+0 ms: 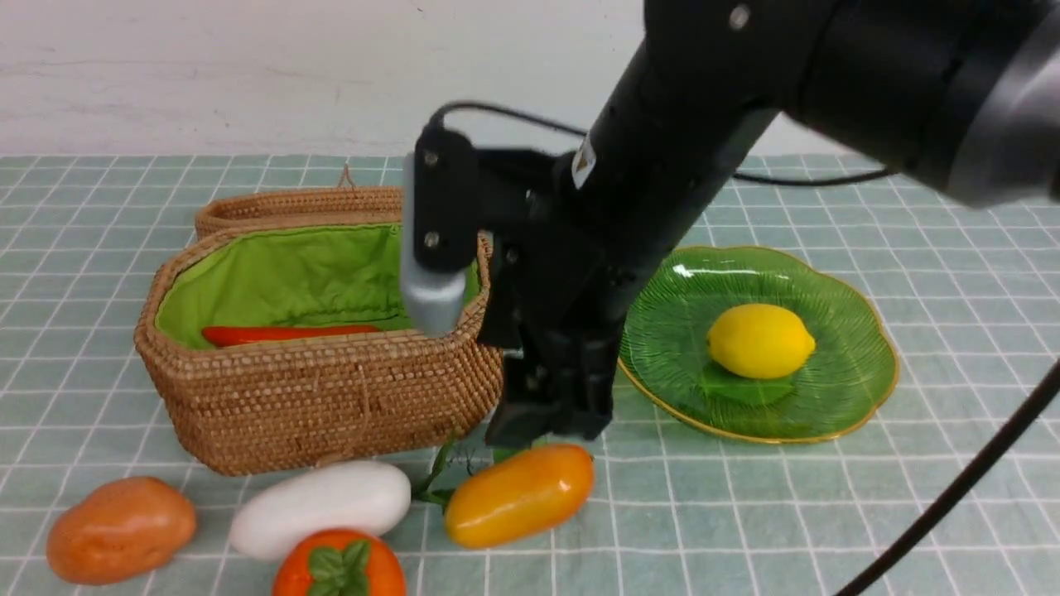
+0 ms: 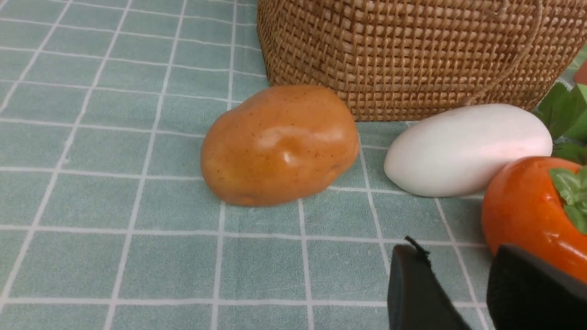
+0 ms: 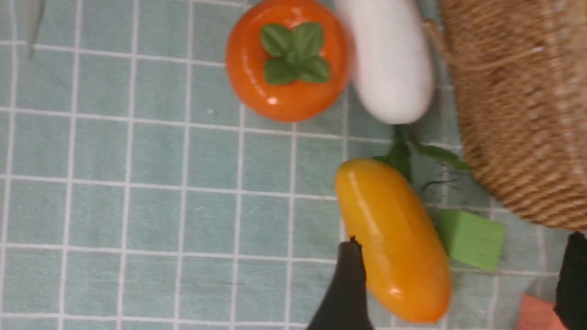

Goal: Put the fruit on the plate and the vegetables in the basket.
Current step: Use the right arm to grab a mango and put it into the right plate

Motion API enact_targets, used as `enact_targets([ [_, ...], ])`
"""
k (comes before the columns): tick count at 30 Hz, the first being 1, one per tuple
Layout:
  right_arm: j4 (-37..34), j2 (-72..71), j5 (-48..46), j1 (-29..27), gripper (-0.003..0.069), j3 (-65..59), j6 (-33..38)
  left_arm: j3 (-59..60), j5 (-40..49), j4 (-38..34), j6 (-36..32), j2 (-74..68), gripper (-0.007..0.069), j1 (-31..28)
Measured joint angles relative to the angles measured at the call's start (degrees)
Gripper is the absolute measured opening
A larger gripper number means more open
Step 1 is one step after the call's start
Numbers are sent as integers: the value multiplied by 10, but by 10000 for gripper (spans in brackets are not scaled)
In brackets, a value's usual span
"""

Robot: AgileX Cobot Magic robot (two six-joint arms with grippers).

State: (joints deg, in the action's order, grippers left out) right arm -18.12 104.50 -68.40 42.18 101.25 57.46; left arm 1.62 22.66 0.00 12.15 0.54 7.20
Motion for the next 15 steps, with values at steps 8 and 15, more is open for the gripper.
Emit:
enact_targets([
  [8,172,38,109,78,633,-92,-50,0,0,0,0,0,239,0],
  [15,252,102,144,97,635,-95,-130,0,0,0,0,0,239,0],
])
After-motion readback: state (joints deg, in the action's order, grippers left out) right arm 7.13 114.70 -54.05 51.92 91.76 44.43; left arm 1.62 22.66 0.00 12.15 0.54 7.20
